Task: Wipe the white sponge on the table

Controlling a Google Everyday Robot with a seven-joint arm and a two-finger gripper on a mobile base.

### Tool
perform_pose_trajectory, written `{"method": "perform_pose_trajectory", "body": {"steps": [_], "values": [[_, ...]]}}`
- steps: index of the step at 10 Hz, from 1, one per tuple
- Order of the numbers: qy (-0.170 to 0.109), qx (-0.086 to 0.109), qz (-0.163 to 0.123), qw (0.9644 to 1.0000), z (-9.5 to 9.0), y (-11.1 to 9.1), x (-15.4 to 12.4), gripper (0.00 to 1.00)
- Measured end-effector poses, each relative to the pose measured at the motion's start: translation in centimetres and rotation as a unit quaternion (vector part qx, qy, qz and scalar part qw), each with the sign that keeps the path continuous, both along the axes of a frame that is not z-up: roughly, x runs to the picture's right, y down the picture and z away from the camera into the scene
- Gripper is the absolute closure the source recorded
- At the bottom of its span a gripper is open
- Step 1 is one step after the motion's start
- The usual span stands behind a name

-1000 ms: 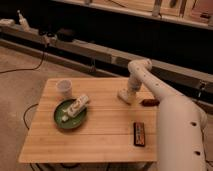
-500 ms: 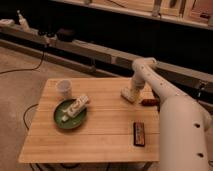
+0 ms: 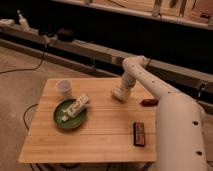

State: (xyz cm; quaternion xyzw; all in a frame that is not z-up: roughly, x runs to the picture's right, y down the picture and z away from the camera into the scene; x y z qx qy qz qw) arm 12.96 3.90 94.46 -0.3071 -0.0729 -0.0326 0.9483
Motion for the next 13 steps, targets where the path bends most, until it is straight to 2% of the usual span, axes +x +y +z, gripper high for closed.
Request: {"method": "perform_pose_trajectory", "body": {"steps": [2,4,7,9,11,13], "values": [[-0.01,-0.001,-0.031,0.9995,-0.9,1.6,-1.0,0.52],[-0.024,-0.002,-0.056,0.9982,-2.6,4.0,-2.1,0.52],[-0.042,0.018,-0.079,0.9958,-5.5,6.4,-2.0,0.52],[-0.048,0.024,-0.093,0.9942,-7.2,8.6,-1.0,0.52],[-0.041,0.02,-0.092,0.9947,-8.1,11.0,1.2,0.52],[-0.023,0.013,-0.06,0.9979,-8.2,12.1,4.3,0.52]]}}
